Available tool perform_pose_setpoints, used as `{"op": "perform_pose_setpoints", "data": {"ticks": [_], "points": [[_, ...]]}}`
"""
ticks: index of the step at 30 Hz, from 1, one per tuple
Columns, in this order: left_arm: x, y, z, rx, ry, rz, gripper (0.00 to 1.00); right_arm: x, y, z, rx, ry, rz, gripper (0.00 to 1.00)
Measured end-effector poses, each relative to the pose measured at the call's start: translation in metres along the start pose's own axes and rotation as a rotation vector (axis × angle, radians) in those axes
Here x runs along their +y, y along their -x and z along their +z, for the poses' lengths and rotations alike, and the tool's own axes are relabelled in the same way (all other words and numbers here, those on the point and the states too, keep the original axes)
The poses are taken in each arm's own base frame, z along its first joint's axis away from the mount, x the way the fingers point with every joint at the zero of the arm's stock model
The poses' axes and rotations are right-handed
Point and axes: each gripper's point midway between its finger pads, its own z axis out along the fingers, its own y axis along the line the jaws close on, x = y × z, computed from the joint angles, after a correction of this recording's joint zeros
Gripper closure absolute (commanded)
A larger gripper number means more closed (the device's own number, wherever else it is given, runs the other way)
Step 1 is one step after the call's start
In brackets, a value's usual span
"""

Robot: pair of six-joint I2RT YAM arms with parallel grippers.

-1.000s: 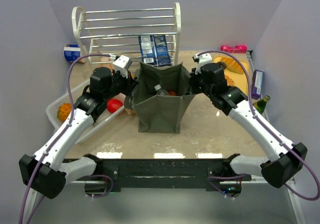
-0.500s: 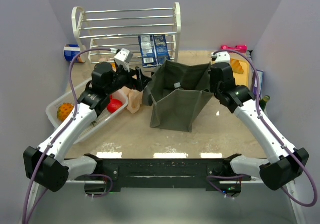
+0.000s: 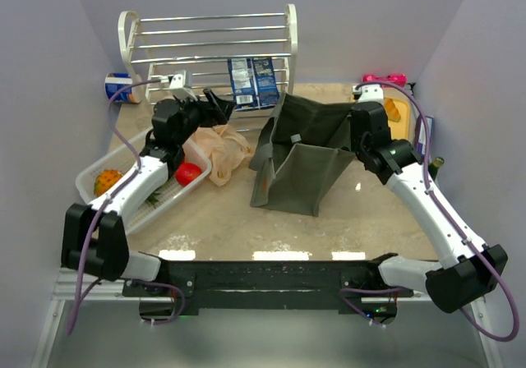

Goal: Place the mixed food into the grocery bags and tie them

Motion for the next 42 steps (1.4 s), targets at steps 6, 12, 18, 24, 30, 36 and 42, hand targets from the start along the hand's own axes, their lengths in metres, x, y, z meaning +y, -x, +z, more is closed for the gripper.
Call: {"op": "perform_pose_setpoints", "data": {"ticks": [6,12,18,24,30,36,42], "points": [[0.02,-0.045,0.037,0.062,-0.006,-0.135,0.18,0.003,0.001,0.0,-0.001,0.023,0.001,1.0],[0.03,-0.074,0.063,0.108,-0.027,-0.218,0.23,0.008,0.003,0.0,-0.009,0.054,0.009,1.0],[0.029,-0.075,0.082,0.099,-0.063,-0.255,0.38,0.011,0.004,-0.001,-0.012,0.074,0.012,1.0],[0.025,-0.075,0.095,0.093,-0.105,-0.289,0.82,0.012,0.004,-0.001,-0.014,0.08,0.013,1.0],[0.02,-0.076,0.086,0.085,-0.13,-0.304,1.0,0.015,0.005,-0.002,-0.014,0.097,0.017,0.56],[0.003,-0.065,0.044,0.046,-0.169,-0.287,1.0,0.024,0.003,-0.01,-0.007,0.177,0.005,0.15],[-0.035,-0.01,0.0,-0.079,-0.259,-0.15,1.0,0.026,0.034,-0.035,-0.096,0.267,0.027,0.01]]}}
